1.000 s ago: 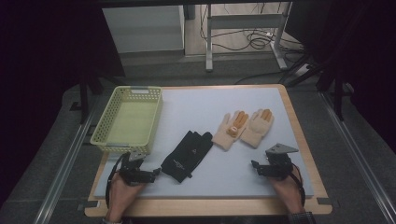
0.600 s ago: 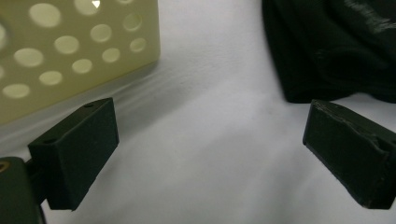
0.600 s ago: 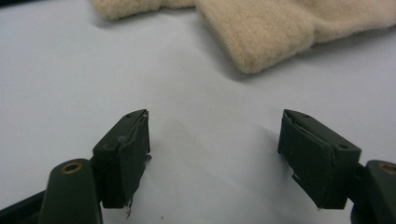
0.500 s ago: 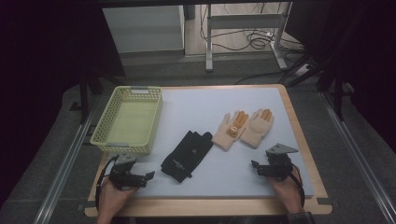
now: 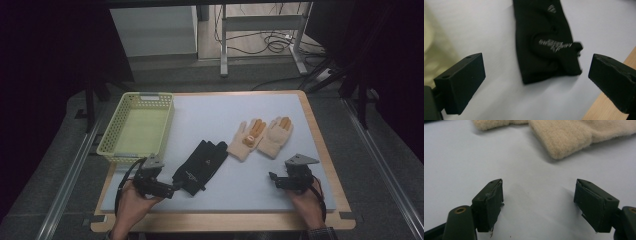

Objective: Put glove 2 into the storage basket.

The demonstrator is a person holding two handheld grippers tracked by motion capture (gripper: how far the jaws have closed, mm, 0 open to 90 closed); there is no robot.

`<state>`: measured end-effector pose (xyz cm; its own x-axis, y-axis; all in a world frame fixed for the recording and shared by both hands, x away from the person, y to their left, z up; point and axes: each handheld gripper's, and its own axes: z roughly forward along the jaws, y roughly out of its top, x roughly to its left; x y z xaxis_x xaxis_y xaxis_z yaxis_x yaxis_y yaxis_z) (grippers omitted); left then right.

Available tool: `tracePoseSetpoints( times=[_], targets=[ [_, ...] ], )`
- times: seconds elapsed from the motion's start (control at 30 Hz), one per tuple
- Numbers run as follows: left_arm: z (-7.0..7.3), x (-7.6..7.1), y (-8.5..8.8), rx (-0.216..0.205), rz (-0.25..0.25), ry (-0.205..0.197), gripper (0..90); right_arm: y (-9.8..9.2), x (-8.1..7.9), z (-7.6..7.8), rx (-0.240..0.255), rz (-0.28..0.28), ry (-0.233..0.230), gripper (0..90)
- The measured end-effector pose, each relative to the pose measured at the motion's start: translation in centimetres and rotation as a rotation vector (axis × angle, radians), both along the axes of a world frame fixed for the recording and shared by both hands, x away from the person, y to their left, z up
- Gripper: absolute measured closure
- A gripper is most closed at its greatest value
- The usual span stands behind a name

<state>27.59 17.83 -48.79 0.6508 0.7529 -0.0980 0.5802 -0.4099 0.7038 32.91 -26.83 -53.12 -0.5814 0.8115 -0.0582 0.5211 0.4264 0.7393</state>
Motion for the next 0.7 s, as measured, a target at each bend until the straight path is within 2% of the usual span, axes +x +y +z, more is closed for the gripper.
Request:
tracePoseSetpoints(
  times=[0.27,0.37,0.57,0.7],
  targets=[
    [-0.7,3.0,-4.1,0.058,-0.040,0.019,0.0,0.0,0.0,0.0,0.001,0.001,0.001,22.8],
    [-1.0,4.2,-4.9,0.068,-0.042,0.025,0.0,0.0,0.0,0.0,0.001,0.002,0.001,22.6],
    [-1.9,6.3,-6.1,0.093,-0.025,0.064,0.0,0.0,0.0,0.0,0.002,0.003,0.002,22.4],
    [-2.8,7.2,-6.7,0.107,-0.021,0.088,0.0,0.0,0.0,0.0,0.002,0.004,0.002,22.2]
  ],
)
